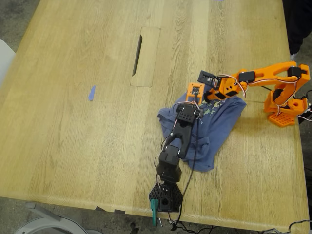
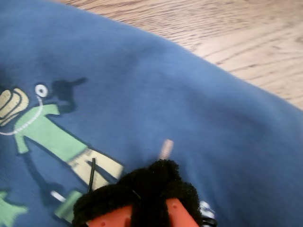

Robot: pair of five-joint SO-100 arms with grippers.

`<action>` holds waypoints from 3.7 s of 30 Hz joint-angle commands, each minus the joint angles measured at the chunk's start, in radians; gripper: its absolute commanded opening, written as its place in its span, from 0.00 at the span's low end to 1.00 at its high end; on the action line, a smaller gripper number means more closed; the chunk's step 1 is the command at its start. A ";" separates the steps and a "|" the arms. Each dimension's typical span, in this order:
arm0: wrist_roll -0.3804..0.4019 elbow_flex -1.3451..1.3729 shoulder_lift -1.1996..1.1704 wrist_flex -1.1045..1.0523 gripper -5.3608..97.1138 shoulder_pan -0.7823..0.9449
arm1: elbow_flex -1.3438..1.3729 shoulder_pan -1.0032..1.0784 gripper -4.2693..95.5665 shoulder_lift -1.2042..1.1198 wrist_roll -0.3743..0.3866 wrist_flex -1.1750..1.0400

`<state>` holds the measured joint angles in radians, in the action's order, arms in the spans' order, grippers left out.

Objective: Fold a T-shirt

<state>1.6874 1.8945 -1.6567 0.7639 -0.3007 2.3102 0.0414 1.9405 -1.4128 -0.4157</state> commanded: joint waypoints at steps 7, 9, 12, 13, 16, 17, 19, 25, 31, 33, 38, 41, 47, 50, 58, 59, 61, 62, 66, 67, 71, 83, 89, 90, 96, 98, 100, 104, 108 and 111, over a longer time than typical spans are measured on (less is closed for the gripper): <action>-0.002 0.285 -0.397 0.011 0.05 0.163 | 0.296 0.222 0.05 0.316 0.003 0.011; 0.000 0.291 -0.437 0.029 0.05 0.201 | 0.305 0.295 0.05 0.377 0.002 -0.029; -0.002 0.293 -0.491 0.052 0.05 0.287 | 0.301 0.436 0.05 0.457 -0.003 -0.087; -0.002 0.296 -0.509 0.054 0.05 0.327 | 0.301 0.492 0.05 0.483 -0.005 -0.103; -0.003 0.295 -0.566 0.067 0.05 0.463 | 0.308 0.664 0.05 0.560 -0.008 -0.137; -0.003 0.295 -0.583 0.069 0.05 0.509 | 0.311 0.715 0.05 0.581 -0.008 -0.143; 0.000 0.290 -0.618 0.081 0.05 0.603 | 0.322 0.815 0.05 0.623 -0.008 -0.153; 0.003 0.341 -0.724 0.101 0.05 0.885 | 0.445 1.115 0.05 0.776 -0.009 -0.172; 0.008 0.494 -0.853 0.117 0.05 1.157 | 0.615 1.368 0.05 0.946 -0.020 -0.181; 0.008 0.555 -0.914 0.123 0.05 1.266 | 0.676 1.477 0.05 1.045 -0.021 -0.242; 0.017 0.703 -1.104 0.176 0.05 1.543 | 0.827 1.674 0.06 1.373 -0.020 -0.489; 0.026 0.782 -1.236 0.264 0.05 1.672 | 0.867 1.747 0.05 1.465 -0.020 -0.653; 0.043 0.933 -1.546 0.468 0.05 1.847 | 0.890 1.896 0.05 1.463 -0.026 -0.699; 0.081 1.003 -1.738 0.583 0.05 1.850 | 0.922 1.931 0.05 1.465 -0.018 -0.719; 0.049 1.034 -1.845 0.609 0.05 1.833 | 0.953 1.921 0.05 1.465 -0.084 -0.824; 0.000 1.035 -1.871 0.604 0.05 1.839 | 0.953 1.919 0.05 1.465 -0.087 -0.827; -0.046 1.075 -1.953 0.594 0.05 1.864 | 0.953 1.921 0.05 1.465 -0.092 -0.827; -0.060 1.078 -1.951 0.601 0.05 1.870 | 0.953 1.925 0.05 1.465 -0.095 -0.830; -0.061 1.104 -1.953 0.601 0.05 1.875 | 0.954 1.937 0.05 1.465 -0.101 -0.828; -0.063 1.114 -1.953 0.603 0.05 1.875 | 0.954 1.939 0.05 1.465 -0.112 -0.828; -0.026 1.143 -1.953 0.692 0.05 1.875 | 0.956 1.933 0.06 1.465 -0.133 -0.828; 0.063 1.172 -1.939 0.663 0.05 1.852 | 0.956 2.010 0.05 1.463 -0.146 -0.830; 0.080 1.172 -1.951 0.664 0.05 1.852 | 0.956 2.029 0.04 1.463 -0.158 -0.830; 0.080 1.172 -1.951 0.664 0.05 1.852 | 0.956 2.033 0.04 1.463 -0.160 -0.831; 0.083 1.172 -1.951 0.664 0.05 1.852 | 0.956 2.066 0.04 1.463 -0.218 -0.838; 0.083 1.172 -1.951 0.664 0.05 1.852 | 0.956 2.068 0.04 1.463 -0.249 -0.841; 0.083 1.172 -1.951 0.664 0.05 1.850 | 0.956 2.063 0.04 1.465 -0.265 -0.841; 0.103 1.172 -1.953 0.663 0.05 1.850 | 0.956 2.077 0.05 1.465 -0.241 -0.684; 0.163 1.172 -1.953 0.652 0.05 1.852 | 0.957 2.051 0.06 1.465 -0.189 -0.538; 0.144 1.172 -1.953 0.627 0.05 1.855 | 0.957 2.063 0.06 1.465 -0.221 -0.588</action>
<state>1.8270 3.0772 -3.4929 1.4113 1.5662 3.1968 2.0218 3.3978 -1.6153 -0.9971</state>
